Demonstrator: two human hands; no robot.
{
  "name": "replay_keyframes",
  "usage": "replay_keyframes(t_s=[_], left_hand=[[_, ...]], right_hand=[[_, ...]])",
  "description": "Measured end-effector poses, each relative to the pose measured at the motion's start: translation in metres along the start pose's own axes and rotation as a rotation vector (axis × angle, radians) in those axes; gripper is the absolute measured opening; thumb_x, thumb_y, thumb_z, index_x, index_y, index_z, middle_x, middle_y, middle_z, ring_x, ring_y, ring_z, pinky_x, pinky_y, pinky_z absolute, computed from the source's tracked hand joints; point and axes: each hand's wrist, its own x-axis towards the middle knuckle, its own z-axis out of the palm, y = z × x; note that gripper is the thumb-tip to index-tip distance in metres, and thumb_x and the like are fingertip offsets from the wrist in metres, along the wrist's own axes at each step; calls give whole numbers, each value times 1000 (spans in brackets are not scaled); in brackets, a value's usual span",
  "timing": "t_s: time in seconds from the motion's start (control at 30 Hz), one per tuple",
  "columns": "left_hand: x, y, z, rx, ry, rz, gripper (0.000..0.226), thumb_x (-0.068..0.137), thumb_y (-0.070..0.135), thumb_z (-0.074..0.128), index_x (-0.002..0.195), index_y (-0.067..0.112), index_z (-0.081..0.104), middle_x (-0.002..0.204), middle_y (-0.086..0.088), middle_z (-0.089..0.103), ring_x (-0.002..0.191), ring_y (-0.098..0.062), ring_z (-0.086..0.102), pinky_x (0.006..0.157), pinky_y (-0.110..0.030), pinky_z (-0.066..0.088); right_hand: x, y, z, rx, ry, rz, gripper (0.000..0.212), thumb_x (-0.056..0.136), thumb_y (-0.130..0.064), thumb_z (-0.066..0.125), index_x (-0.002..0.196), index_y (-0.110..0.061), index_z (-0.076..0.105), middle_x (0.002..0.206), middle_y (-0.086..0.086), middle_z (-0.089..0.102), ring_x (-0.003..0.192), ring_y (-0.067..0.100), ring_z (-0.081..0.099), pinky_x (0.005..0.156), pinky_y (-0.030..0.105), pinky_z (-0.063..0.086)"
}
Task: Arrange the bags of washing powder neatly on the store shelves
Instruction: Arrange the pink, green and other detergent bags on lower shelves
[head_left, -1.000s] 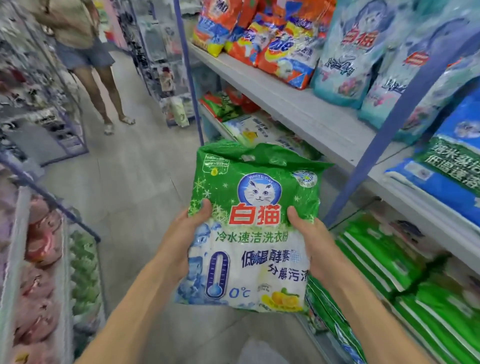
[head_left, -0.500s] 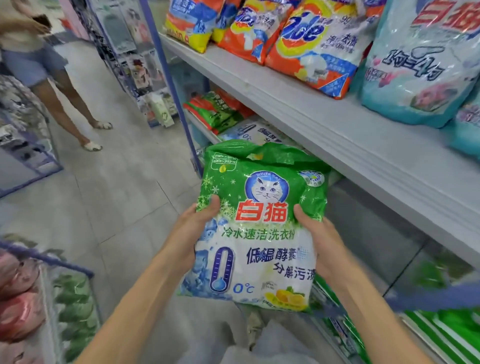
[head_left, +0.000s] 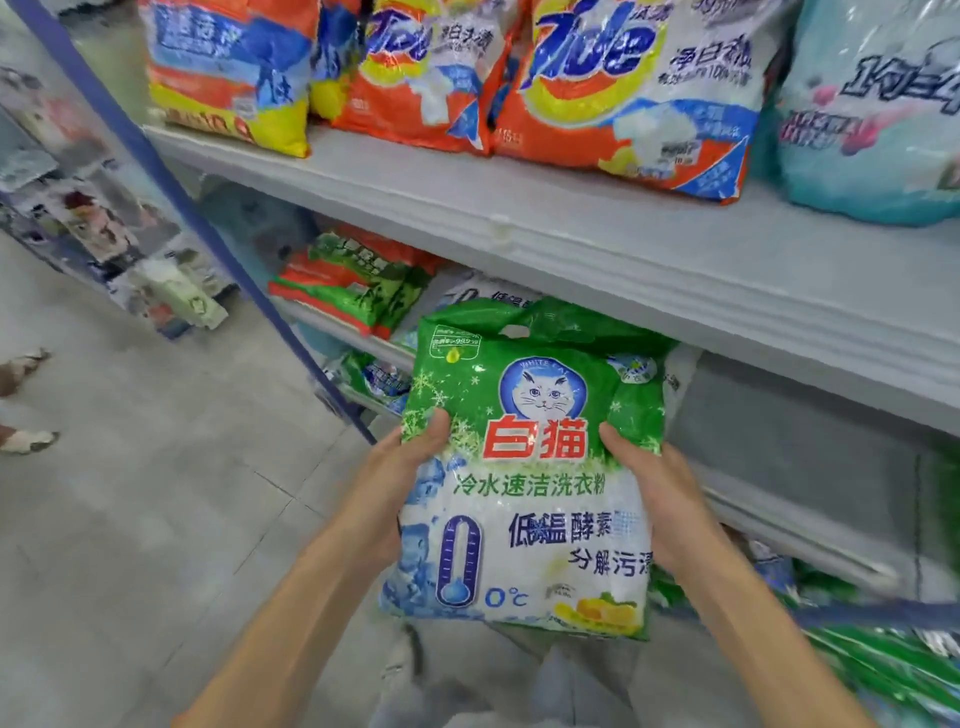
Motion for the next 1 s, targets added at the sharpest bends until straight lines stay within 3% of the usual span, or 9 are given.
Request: replay_keyframes(t_s=[0.17,0.27,0.4,0.5,0.57,0.67,0.77,0.9,1.0], left_hand=[[38,18,-41,32,-95,-130,105,52,61,96,142,39,46,140,-13,61,110,-39,70,91,-65,54],[62,25,-55,130,-121,-134,104,50,70,92,140,42,49,147,-9,56,123,-40,62,97,-65,50],[78,34,-60,159,-190,-126,113,51,65,94,147,35,43,139,-14,62,114,-41,68,94,-65,53],[94,27,-63,141,-243,-120,106,55,63,94,144,40,41,135,-14,66,109,-41,70,95,-66,52],[107,20,-65,177,-249,-82,104,49,71,92,139,49,45,141,-8,61,121,-39,64,100,-67,47],[121,14,-66,205,-283,-53,102,44,77,89,135,56,48,146,-1,58,133,-39,54,106,-67,41],[126,10,-63,206,-299,-30,102,42,79,88,133,61,46,145,2,58,134,-35,54,107,-65,40],[127,8,-61,183,-351,32,114,45,79,85,145,56,35,150,11,49,141,-27,46,113,-64,35],[137,4,-67,207,-346,75,123,33,83,86,142,59,35,150,10,51,138,-28,50,112,-64,35]], right_hand=[[-7,26,47,-38,199,17,123,58,-63,90,157,-26,27,160,2,40,136,30,50,108,54,44],[-9,39,65,-9,283,14,116,63,-59,88,157,-27,28,162,3,36,138,30,50,105,52,47],[-3,51,79,-22,336,-72,102,79,-58,78,159,-24,26,166,-1,27,148,26,34,117,50,29],[5,55,78,0,324,-81,41,88,-42,74,122,-30,53,118,-16,67,102,2,67,93,37,46],[12,63,76,23,332,-114,23,88,-34,74,96,-33,52,90,-23,66,70,-6,65,72,31,47],[21,79,73,82,354,-172,29,86,-33,76,91,-37,48,94,-24,54,81,1,54,75,30,44],[32,95,69,104,375,-175,36,78,-37,81,106,-33,58,103,-16,66,90,7,62,73,30,44],[43,108,73,87,432,-225,36,79,-34,79,111,-27,63,85,-17,78,69,-2,73,62,26,45],[49,115,75,77,475,-250,45,71,-40,82,110,-29,64,93,-19,78,82,-1,74,75,29,49]])
